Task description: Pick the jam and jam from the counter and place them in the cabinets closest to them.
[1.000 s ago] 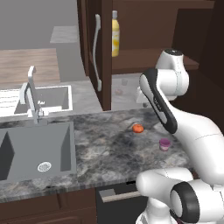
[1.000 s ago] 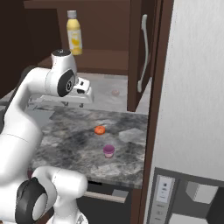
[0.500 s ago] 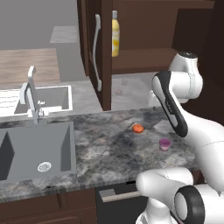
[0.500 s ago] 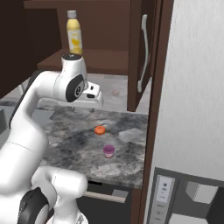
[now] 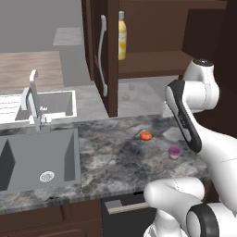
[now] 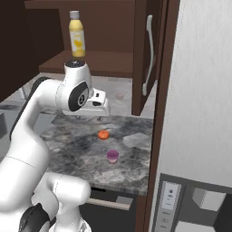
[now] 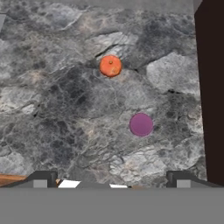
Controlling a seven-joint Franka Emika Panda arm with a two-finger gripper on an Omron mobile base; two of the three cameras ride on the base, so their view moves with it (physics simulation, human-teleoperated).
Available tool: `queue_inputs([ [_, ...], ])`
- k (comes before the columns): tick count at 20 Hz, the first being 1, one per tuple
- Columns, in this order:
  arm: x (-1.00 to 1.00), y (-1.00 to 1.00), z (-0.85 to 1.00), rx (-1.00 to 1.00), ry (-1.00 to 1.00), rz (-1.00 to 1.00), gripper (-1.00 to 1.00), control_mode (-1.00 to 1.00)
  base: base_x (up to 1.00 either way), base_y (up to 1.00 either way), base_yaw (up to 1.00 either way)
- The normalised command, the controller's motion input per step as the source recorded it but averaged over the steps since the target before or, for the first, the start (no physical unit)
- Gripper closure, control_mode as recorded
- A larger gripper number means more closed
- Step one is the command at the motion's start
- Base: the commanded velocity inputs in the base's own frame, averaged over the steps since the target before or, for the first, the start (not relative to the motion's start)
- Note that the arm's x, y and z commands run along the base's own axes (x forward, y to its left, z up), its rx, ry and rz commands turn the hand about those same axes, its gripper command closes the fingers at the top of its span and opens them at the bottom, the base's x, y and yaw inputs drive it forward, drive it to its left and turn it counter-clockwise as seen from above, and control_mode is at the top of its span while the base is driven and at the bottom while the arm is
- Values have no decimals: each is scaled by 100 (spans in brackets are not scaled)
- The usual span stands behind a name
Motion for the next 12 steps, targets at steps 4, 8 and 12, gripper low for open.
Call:
queue_inputs([
  [4, 0, 0, -17, -4, 1, 0, -100, -100, 0, 0, 0],
  [8, -1, -3, -31, -7, 1, 0, -100, -100, 0, 0, 0],
  [12, -4, -9, -33, -5, 0, 1, -100, -100, 0, 0, 0],
])
